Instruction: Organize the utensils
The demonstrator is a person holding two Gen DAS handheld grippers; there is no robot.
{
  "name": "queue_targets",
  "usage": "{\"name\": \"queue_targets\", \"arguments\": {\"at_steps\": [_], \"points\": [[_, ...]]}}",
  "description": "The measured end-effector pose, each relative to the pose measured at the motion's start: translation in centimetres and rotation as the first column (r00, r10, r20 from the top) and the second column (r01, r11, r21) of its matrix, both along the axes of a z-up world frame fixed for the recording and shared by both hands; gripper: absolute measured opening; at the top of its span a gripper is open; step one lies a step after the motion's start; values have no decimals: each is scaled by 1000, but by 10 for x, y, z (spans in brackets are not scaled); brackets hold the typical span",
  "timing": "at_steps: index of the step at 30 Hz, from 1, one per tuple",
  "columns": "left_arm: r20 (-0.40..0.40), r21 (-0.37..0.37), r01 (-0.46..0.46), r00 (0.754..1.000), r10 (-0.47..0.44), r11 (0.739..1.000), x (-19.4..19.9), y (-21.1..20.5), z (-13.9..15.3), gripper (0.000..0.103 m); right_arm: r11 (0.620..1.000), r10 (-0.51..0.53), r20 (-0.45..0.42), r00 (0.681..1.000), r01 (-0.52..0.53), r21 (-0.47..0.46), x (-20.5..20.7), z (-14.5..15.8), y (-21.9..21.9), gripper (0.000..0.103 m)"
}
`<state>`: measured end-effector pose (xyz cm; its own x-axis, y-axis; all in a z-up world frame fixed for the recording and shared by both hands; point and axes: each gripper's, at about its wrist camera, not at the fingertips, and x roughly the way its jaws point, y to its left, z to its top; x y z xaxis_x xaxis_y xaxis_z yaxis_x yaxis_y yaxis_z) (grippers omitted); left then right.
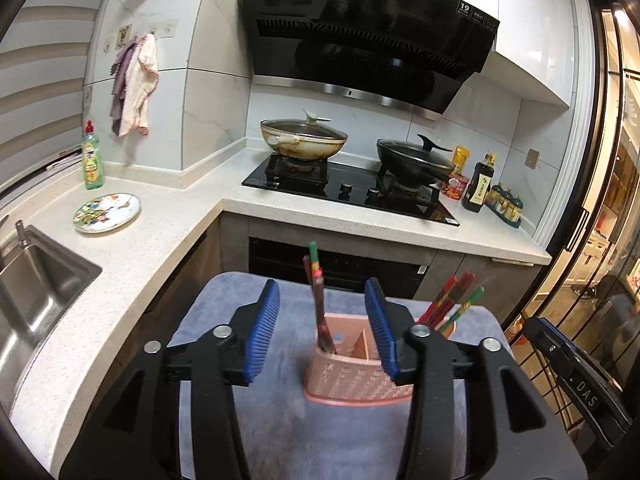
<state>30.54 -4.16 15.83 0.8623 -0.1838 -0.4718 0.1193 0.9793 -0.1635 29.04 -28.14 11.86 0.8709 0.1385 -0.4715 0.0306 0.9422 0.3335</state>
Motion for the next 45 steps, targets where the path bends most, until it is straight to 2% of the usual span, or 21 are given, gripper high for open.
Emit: {"name": "queue_targets", "arguments": {"at_steps": [4, 7, 12, 15, 17, 20, 22, 27, 31, 34, 39, 42, 45], "points": [[-8, 46, -5, 1000, 6, 999, -19, 0, -3, 46, 1000, 7, -19, 1000, -7, -23, -19, -3, 4, 28], [-12, 75, -12, 1000, 13, 997, -36, 1, -6, 51, 997, 4, -33, 999, -7, -73, -35, -4, 12, 28], [-39, 90, -5, 999, 9, 996, -55, -1, -13, 51, 995, 5, -52, 999, -10, -101, -55, -5, 17, 29], [-49, 114, -5, 999, 11, 994, -67, -3, -17, 51, 994, 17, -61, 998, -23, -105, -66, -7, 21, 33], [-52, 122, -10, 998, 17, 992, -74, -4, -19, 57, 993, 26, -69, 997, -34, -111, -72, -8, 24, 35], [-55, 141, -12, 998, 20, 990, -83, -5, -23, 58, 992, 23, -80, 997, -32, -125, -80, -11, 28, 37], [-64, 153, -12, 998, 22, 988, -88, -6, -27, 59, 992, 20, -89, 996, -31, -124, -87, -14, 30, 45], [-85, 170, -10, 996, 25, 985, -98, -8, -35, 64, 990, 11, -113, 994, -27, -138, -97, -21, 32, 49], [-98, 181, -10, 995, 28, 983, -105, -10, -41, 74, 988, -1, -117, 993, -17, -155, -106, -24, 35, 62], [-103, 185, -10, 994, 29, 983, -108, -10, -44, 77, 987, -11, -120, 993, -9, -162, -110, -27, 34, 71], [-121, 187, -8, 992, 31, 982, -113, -11, -51, 83, 987, -28, -139, 990, 6, -160, -114, -32, 29, 75], [-128, 192, -6, 991, 31, 981, -116, -11, -55, 86, 987, -31, -148, 988, 7, -158, -115, -34, 27, 86], [-133, 198, -5, 991, 32, 980, -118, -13, -58, 89, 985, -39, -153, 987, 12, -172, -117, -36, 28, 86]]}}
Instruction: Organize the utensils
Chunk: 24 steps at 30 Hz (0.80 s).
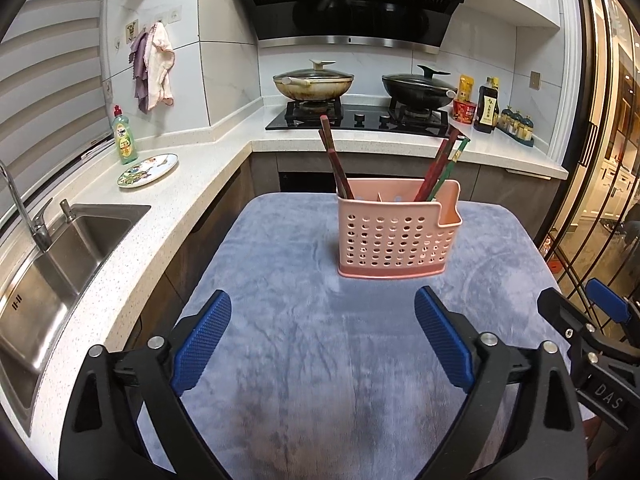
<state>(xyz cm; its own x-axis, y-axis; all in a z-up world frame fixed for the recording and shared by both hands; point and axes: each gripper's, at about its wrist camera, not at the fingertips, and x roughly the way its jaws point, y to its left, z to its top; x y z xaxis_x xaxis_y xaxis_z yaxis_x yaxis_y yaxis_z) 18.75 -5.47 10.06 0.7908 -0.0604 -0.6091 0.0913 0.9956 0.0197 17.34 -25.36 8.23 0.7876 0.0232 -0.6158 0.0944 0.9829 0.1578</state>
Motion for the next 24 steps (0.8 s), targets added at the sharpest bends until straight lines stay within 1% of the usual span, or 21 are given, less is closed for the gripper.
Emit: {"name": "queue_targets", "arguments": {"at_steps": [2, 3, 4, 5, 10, 24], "points": [[-7, 1, 0, 1000, 0, 1000, -1, -1, -3, 91, 1000, 0, -7, 1000, 0, -9, 0, -2, 1, 86], [-12, 1, 0, 1000, 0, 1000, -1, -1, -4, 91, 1000, -1, -9, 1000, 1, -12, 0, -3, 1, 90], [-14, 3, -2, 1000, 2, 1000, -1, -1, -5, 92, 1000, -3, -11, 1000, 3, -16, -1, -4, 2, 96], [-16, 4, -3, 1000, 3, 1000, -2, -1, -6, 93, 1000, -2, -11, 1000, 2, -18, -1, -4, 2, 97], [-30, 3, -7, 1000, 7, 1000, -2, -1, -12, 96, 999, -4, -23, 1000, 4, -33, -2, -10, 3, 97], [-52, 15, -1, 999, 1, 1000, -2, -1, -20, 96, 999, 0, -53, 999, -2, -44, -2, -22, 8, 97]]}}
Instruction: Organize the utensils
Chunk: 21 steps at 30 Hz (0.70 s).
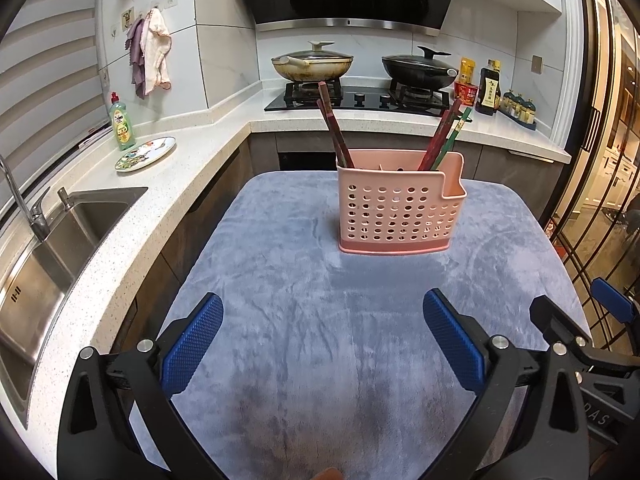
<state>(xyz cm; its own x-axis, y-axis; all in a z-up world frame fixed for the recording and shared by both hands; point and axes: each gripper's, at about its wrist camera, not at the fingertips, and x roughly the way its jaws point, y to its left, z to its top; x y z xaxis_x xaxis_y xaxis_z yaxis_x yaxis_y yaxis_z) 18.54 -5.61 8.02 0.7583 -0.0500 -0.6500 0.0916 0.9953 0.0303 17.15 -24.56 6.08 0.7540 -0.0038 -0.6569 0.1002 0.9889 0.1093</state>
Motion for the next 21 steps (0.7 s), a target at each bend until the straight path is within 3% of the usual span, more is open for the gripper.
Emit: {"name": "queue_targets", "arguments": {"at_steps": [21], "points": [[-42, 13, -9, 999, 9, 1000, 16, -2, -21, 96, 1000, -5, -38, 999, 5, 7, 15, -21, -1, 97]]}}
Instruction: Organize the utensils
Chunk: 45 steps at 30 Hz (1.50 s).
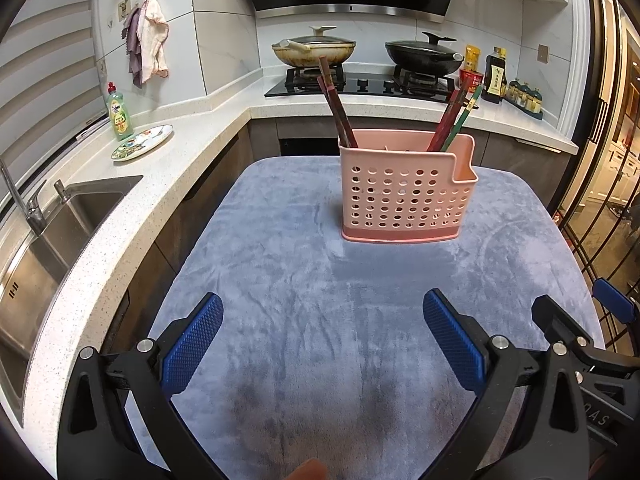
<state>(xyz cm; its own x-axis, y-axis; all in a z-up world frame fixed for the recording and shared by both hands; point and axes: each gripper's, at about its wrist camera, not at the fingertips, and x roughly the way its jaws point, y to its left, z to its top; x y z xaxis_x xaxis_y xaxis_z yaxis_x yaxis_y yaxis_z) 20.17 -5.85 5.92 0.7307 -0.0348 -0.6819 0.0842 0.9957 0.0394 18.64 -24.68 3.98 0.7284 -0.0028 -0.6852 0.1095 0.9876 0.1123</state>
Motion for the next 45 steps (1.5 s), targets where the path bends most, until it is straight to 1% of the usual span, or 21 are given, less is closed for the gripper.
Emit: {"name": "queue_targets", "arguments": {"at_steps": [13, 45], "points": [[-23, 6, 2, 1000, -1, 1000, 11, -2, -11, 96, 1000, -2, -23, 1000, 2, 7, 12, -10, 1, 97], [-29, 25, 1, 1000, 0, 1000, 16, -4, -12, 96, 1000, 5, -22, 1000, -5, -2, 19, -11, 2, 97]]}}
